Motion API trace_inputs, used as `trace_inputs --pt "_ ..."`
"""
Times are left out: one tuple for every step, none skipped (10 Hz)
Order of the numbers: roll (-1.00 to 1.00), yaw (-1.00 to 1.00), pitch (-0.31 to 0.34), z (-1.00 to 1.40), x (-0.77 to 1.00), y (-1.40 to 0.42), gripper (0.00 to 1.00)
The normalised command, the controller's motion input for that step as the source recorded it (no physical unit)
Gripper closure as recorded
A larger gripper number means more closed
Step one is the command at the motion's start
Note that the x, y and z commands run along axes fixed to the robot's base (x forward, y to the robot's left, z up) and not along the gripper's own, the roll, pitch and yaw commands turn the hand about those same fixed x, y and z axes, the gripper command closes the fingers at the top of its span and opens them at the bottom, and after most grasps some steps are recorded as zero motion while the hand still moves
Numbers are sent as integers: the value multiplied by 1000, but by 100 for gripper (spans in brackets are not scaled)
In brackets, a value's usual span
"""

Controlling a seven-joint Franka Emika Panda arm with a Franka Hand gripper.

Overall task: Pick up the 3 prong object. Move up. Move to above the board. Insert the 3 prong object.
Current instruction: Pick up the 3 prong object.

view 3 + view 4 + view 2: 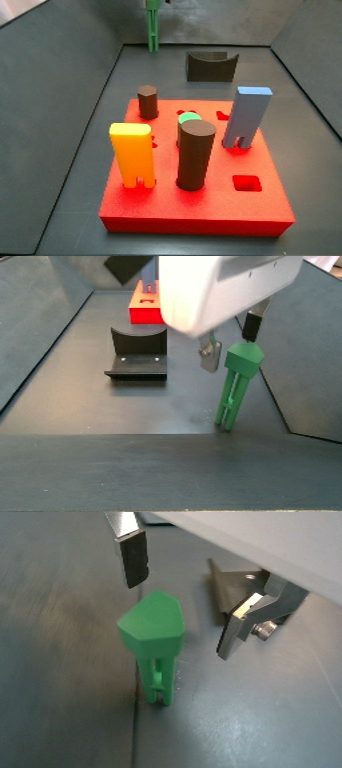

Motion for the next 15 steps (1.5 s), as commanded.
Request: trace_inputs --pt "141 643 83 -20 0 409 0" --pt "110 409 53 0 -17 360 0" --pt "0 83 0 0 0 123 0" --pt "0 -86 0 0 0 0 0" --pt "36 0 0 0 0 0 0" --pt "0 0 0 0 0 0 0" --pt "0 0 0 0 0 0 100" --pt "0 0 0 0 0 0 100" --pt "0 0 0 0 0 0 100" --pt "0 0 0 0 0 0 100" --pt "0 0 0 0 0 0 100" --pt "0 0 0 0 0 0 100" --pt "0 0 0 0 0 0 100" --pt "0 0 0 0 0 0 100" --pt "0 0 0 0 0 0 100"
